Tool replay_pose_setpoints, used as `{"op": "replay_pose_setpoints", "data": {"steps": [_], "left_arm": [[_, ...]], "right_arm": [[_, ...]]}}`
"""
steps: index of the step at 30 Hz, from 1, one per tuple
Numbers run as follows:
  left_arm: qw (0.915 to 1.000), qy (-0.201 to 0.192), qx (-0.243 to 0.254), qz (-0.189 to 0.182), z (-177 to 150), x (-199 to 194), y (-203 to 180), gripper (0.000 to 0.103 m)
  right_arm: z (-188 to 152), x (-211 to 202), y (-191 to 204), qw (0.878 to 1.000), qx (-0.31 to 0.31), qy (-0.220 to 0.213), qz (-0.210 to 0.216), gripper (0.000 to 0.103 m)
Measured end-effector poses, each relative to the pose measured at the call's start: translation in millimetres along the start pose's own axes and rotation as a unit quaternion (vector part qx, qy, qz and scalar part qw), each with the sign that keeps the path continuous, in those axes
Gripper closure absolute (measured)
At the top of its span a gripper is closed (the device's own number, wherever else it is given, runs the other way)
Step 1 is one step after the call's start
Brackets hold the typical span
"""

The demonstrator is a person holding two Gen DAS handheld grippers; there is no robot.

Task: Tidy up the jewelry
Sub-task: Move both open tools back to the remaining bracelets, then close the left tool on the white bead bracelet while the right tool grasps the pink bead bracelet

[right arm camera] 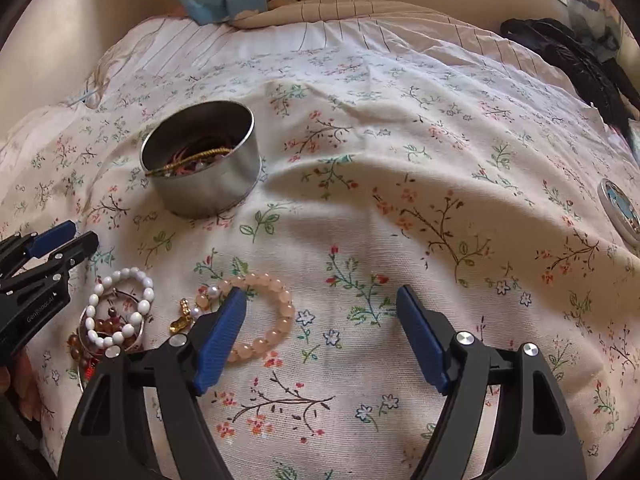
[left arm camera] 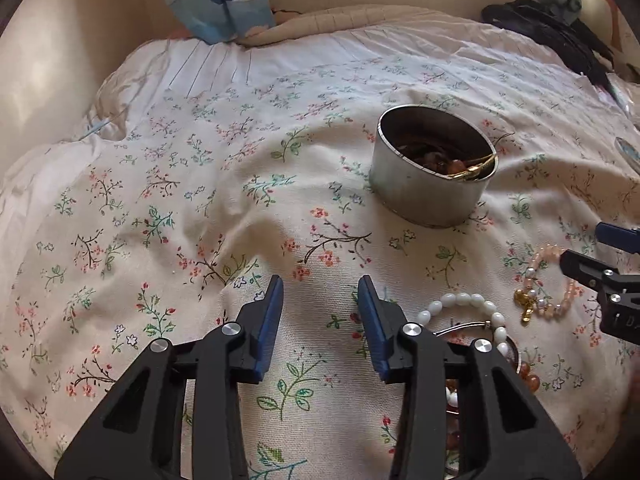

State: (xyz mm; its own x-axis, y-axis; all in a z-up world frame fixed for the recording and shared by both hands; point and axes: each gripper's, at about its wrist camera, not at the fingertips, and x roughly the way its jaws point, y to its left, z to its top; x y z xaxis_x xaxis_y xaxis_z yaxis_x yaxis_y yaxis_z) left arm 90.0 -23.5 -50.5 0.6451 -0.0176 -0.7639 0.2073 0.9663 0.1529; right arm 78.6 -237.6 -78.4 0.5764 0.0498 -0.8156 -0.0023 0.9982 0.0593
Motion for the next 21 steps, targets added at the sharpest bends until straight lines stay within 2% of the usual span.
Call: {"op": "replay_pose_setpoints", "data": {"steps": [2,4,6,8,10,11,13,16,19,21], "left_arm": [[0.9996,-0.010,0.022,-0.016,-1.7,-5.7,-9.6,0.066],[0.9977,0.017,0.054,-0.036,-5.3,4.1,-24.6,0.066],[0.9959,0.033,0.084,-0.015,-8.9,13.4,-36.5,0.066],[0.9979,0.030,0.055,0.016,-3.9,14.3,-26.0,0.074],[0.9988,0.048,0.007,-0.005,-2.5,19.7,-7.8,0.076],[0.9988,0.048,0.000,-0.012,-3.0,19.4,-4.4,0.076],[0.9995,0.025,0.013,-0.015,-3.1,10.1,-8.1,0.077],[0.9985,-0.004,0.035,-0.042,-1.7,-3.7,-18.9,0.076],[0.9954,0.034,0.065,-0.061,-5.5,11.4,-32.0,0.076],[0.9946,0.038,0.078,-0.057,-6.7,13.4,-37.4,0.076]], "right_arm": [[-0.1,4.7,7.9,1.000,-0.014,0.008,0.010,0.029],[-1.9,14.1,13.6,0.999,-0.029,0.028,0.008,0.029],[-3.1,18.8,14.2,0.999,-0.034,0.038,-0.002,0.029],[-2.5,16.7,9.4,0.999,-0.025,0.033,-0.017,0.029],[-3.5,14.0,4.5,0.999,-0.013,0.028,-0.011,0.029],[-3.1,13.1,5.6,1.000,-0.015,0.025,-0.007,0.029],[-2.4,13.0,11.2,0.999,-0.024,0.024,-0.002,0.029],[-2.3,14.1,14.0,0.999,-0.029,0.025,0.001,0.029],[-2.4,16.0,13.0,0.999,-0.026,0.028,0.003,0.029],[-2.8,17.0,13.8,0.999,-0.027,0.029,0.002,0.029]]}}
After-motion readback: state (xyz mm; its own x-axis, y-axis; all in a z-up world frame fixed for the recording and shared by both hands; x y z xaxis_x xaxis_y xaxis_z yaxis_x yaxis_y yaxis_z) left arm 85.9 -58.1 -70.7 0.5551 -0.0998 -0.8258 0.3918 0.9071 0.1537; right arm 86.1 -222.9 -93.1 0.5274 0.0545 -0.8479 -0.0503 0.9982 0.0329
